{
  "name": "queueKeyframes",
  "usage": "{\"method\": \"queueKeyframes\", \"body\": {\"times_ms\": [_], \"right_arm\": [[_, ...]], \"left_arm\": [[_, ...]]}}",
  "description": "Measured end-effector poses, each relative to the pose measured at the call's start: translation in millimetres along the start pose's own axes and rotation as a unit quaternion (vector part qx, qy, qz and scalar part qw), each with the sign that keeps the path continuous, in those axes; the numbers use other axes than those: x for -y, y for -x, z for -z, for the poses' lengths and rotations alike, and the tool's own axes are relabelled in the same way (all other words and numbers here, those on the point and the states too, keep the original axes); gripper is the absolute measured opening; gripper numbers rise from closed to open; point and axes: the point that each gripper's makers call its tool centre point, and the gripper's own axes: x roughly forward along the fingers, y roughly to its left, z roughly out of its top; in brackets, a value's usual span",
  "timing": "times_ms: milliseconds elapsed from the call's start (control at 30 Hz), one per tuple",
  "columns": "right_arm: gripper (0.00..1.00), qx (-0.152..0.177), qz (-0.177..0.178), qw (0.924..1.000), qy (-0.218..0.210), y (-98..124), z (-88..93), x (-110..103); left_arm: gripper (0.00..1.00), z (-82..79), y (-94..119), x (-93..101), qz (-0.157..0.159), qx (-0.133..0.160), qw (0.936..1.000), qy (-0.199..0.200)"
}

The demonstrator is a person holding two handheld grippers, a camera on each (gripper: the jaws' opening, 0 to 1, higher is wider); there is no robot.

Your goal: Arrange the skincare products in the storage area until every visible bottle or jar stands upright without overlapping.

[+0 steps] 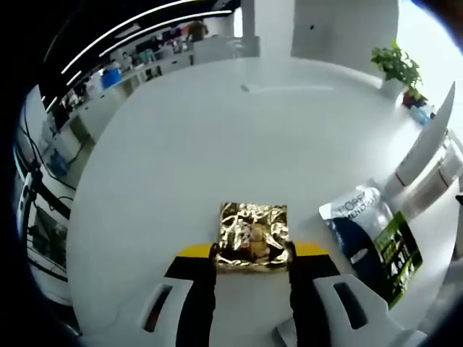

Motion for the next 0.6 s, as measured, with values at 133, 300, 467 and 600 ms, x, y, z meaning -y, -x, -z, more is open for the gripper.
{"method": "queueKeyframes", "body": {"times_ms": [133,300,467,600], "right_arm": [[1.00,0.002,-0.002,1.0000,0.001,0,-0.9,-1],[0.97,0.004,-0.012,0.9999,0.000,-1,-1.9,-4],[0.96,0.011,-0.005,0.9999,0.008,0,-5.2,-3],[0.96,0.016,-0.005,0.9999,0.002,2,-7.5,-3]], "left_arm": [[0.37,-10.3,11,0.5,0.015,0.023,0.9994,-0.023],[0.37,-18.3,28,2.2,0.034,0.043,0.9969,-0.057],[0.37,-22.6,46,11.7,0.053,0.062,0.9913,-0.103],[0.37,-23.6,57,22.5,0.068,0.071,0.9865,-0.131]]}}
